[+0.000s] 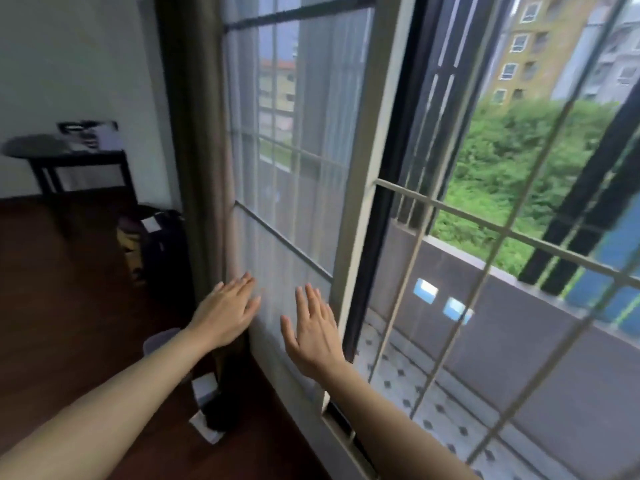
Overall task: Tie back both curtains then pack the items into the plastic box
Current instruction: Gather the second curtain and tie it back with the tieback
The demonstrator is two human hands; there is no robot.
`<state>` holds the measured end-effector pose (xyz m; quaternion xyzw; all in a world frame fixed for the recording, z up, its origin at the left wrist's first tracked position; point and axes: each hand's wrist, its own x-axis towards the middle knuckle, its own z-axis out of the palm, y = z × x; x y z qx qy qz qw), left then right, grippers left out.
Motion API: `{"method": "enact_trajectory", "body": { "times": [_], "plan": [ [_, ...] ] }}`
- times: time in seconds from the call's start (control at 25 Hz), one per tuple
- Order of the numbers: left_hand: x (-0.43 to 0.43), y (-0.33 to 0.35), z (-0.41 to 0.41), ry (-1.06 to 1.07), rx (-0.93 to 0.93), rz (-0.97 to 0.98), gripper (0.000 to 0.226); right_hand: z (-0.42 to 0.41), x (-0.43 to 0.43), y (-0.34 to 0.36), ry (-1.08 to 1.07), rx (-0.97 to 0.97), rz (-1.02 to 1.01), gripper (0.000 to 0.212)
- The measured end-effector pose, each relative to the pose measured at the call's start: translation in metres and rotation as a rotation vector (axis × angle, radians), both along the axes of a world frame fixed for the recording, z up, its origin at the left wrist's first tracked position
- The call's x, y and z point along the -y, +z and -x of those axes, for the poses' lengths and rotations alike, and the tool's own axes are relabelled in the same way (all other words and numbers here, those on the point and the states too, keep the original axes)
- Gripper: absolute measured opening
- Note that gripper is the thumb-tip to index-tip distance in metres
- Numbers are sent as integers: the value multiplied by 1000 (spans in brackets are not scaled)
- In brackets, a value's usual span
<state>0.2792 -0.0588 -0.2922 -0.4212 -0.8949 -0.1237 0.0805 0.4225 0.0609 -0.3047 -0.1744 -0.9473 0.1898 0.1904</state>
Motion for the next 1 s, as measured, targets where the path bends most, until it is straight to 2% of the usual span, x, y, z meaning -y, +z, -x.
{"method": "enact_trajectory", "body": {
  "times": [0.08, 0.2, 0.68, 0.84, 1.0],
  "plan": [
    [23, 0, 32, 59, 12, -12, 76, 42, 10, 3, 90, 21, 9, 65],
    [49, -8, 87, 136, 46, -3, 58, 110, 27, 0, 173, 12, 12, 64],
    [121, -18, 345, 457, -1, 61, 59, 417, 75, -20, 423, 20, -29, 63],
    [151, -25, 408, 485, 5, 55, 56, 485, 108, -37, 478, 58, -43, 75],
    [189, -30, 496, 443, 13, 69, 56, 566, 148, -53, 416, 82, -22, 86]
  ]
}}
